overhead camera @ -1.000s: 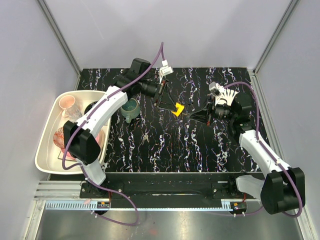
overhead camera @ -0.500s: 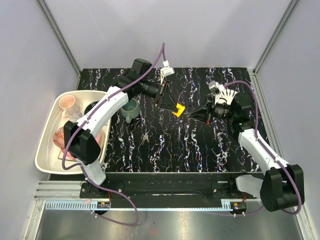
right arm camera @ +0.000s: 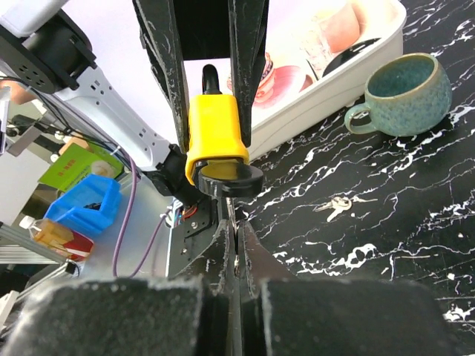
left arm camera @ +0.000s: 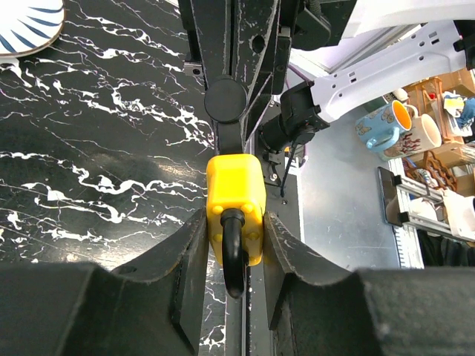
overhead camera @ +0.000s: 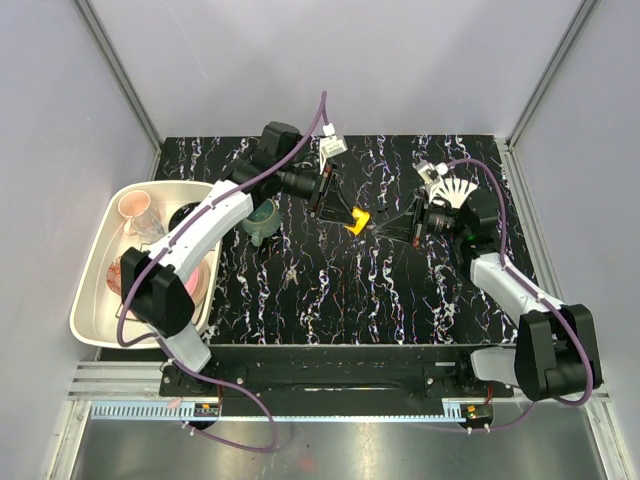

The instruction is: Unlock with the key

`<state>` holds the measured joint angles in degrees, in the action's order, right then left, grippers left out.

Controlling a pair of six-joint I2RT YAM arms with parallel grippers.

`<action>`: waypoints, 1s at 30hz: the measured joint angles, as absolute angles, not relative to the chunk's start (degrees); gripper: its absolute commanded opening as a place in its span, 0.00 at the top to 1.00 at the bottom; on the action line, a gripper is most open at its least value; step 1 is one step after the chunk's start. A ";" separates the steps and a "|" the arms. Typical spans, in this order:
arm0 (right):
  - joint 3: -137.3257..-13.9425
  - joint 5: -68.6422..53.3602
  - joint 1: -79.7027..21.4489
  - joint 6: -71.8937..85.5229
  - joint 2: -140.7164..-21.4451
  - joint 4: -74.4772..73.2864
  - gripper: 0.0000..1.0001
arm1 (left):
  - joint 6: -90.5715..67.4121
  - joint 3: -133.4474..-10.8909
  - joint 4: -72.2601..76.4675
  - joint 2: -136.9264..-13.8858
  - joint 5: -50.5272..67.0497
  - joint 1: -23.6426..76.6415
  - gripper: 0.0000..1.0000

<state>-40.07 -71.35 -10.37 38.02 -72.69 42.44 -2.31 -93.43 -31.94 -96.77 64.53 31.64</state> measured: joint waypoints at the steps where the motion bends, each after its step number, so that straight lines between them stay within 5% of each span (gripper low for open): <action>1: -40.03 -71.55 -10.35 39.57 -73.12 44.21 1.00 | -2.52 -93.23 -31.44 -96.47 64.42 31.64 1.00; 30: -38.54 -69.47 -9.58 48.56 -73.76 58.61 1.00 | -16.53 -86.85 -14.50 -94.50 64.71 31.27 1.00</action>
<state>-38.54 -69.47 -9.58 48.56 -73.76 58.61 -16.53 -86.85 -14.50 -94.50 64.71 31.27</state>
